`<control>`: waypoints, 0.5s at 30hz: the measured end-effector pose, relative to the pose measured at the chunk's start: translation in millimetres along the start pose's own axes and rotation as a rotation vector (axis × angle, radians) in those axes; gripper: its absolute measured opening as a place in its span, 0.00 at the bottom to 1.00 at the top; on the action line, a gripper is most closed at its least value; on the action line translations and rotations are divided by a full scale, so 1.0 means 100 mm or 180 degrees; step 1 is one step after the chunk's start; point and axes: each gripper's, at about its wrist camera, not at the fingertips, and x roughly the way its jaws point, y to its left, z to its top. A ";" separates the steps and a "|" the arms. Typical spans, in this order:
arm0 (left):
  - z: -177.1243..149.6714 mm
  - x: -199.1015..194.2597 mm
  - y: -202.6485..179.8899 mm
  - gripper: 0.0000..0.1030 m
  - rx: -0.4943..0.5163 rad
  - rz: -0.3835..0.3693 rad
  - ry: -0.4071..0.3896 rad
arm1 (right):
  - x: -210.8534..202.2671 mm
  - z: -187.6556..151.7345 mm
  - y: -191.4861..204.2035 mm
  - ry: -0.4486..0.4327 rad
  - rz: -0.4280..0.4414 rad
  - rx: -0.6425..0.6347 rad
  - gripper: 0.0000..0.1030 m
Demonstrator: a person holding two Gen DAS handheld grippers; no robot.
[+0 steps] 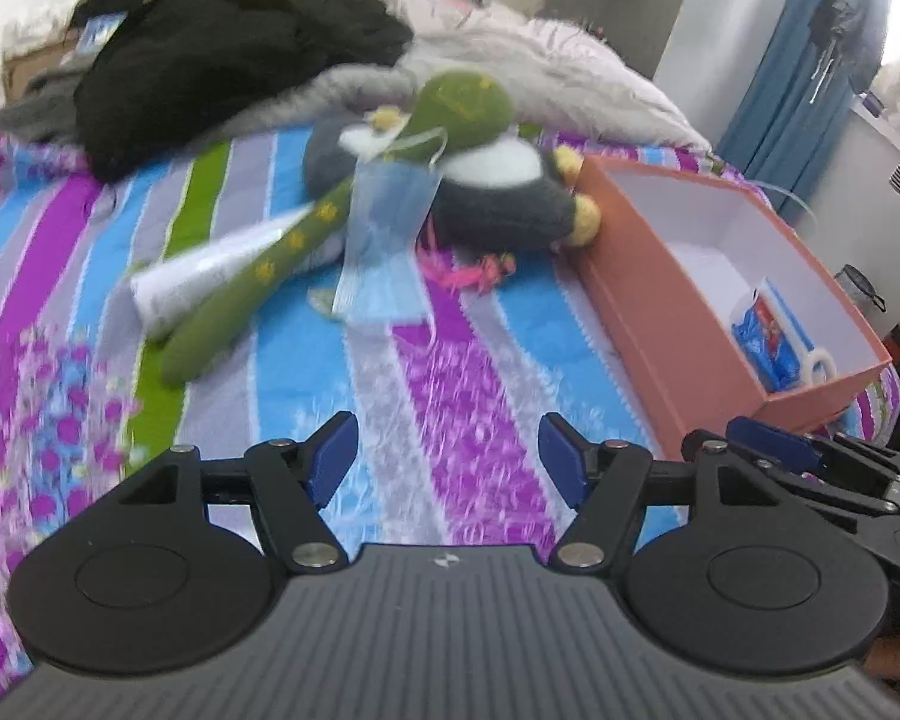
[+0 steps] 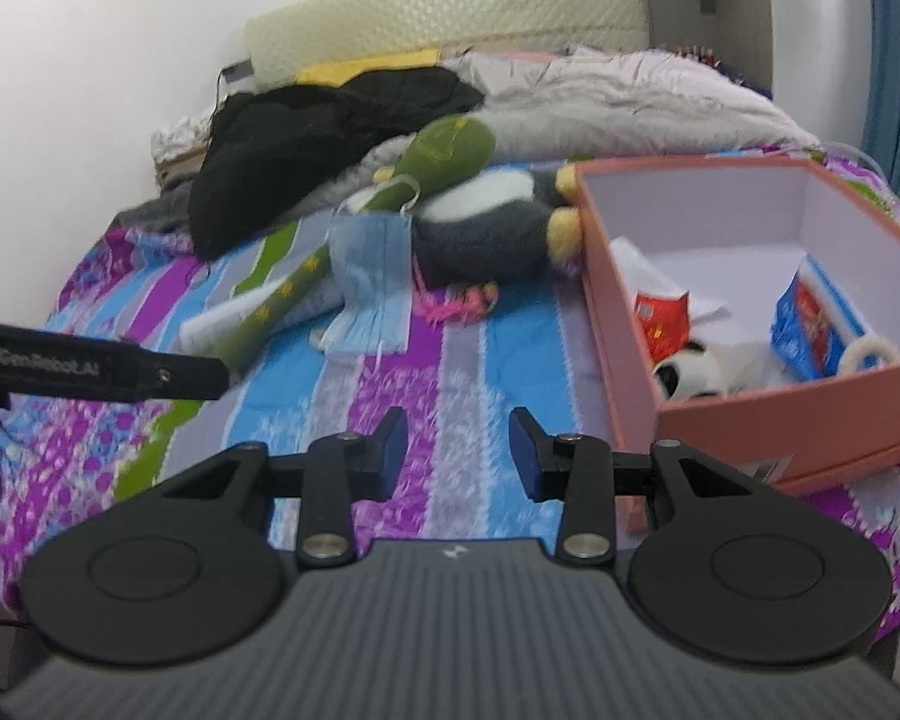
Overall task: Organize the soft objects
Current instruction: 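Withdraw both tools from the box back toward the plush pile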
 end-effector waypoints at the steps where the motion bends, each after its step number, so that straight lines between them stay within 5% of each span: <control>1: -0.04 0.01 0.04 0.69 -0.0022 0.0007 0.0028 | 0.02 -0.03 0.01 0.0030 0.0012 -0.0004 0.39; 15: -0.07 0.51 0.30 0.70 -0.0161 0.0168 0.0197 | 0.44 -0.11 0.06 0.0168 0.0005 -0.0154 0.39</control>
